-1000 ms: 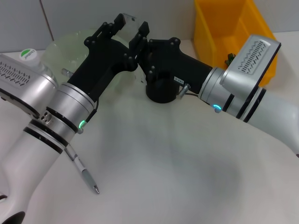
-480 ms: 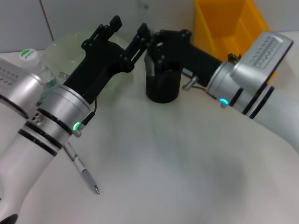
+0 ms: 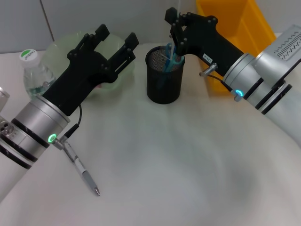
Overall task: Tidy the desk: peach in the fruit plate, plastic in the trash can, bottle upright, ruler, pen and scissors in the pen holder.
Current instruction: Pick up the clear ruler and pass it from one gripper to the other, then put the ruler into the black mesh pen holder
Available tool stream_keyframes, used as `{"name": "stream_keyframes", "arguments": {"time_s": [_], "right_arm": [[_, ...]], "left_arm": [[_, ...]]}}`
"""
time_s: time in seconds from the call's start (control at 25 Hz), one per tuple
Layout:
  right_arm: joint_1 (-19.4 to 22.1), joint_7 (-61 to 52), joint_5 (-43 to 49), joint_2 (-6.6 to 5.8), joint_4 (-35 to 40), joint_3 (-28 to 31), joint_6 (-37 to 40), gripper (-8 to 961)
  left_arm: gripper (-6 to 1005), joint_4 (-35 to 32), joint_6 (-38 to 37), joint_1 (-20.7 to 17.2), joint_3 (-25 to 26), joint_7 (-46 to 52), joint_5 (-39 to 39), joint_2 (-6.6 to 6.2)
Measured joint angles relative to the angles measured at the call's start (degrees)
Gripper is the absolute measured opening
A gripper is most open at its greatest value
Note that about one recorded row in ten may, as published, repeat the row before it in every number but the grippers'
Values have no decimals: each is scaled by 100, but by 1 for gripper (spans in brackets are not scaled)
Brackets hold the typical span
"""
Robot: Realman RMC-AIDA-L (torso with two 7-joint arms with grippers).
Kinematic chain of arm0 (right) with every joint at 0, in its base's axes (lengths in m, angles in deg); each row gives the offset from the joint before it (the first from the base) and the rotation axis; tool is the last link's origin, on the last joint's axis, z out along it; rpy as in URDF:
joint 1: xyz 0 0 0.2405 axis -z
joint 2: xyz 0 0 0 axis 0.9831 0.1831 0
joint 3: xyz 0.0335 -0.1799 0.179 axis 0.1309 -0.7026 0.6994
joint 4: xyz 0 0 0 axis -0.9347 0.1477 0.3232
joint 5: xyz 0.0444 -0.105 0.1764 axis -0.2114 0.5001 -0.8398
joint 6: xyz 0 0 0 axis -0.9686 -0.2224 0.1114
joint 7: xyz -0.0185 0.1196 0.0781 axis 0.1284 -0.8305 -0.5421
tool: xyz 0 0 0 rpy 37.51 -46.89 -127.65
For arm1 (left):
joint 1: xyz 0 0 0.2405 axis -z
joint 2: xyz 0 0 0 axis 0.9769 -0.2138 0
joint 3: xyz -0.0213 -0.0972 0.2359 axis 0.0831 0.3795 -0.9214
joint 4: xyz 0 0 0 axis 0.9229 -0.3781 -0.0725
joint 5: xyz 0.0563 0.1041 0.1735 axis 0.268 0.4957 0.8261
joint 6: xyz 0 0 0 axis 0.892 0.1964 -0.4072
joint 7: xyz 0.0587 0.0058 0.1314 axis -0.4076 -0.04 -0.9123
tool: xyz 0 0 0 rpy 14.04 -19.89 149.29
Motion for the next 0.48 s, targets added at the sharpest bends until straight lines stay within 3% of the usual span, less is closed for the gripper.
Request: {"name": "stream_keyframes", "arguments": {"time_s": [0.24, 0.48], "right_arm": [[-58, -22, 0, -4, 1, 36, -402, 9], [-141, -24, 28, -2, -38, 41, -837, 17]], "left_arm": [[811, 18, -1, -27, 362, 566, 820, 1], [810, 20, -18, -32, 413, 636, 986, 26]]}}
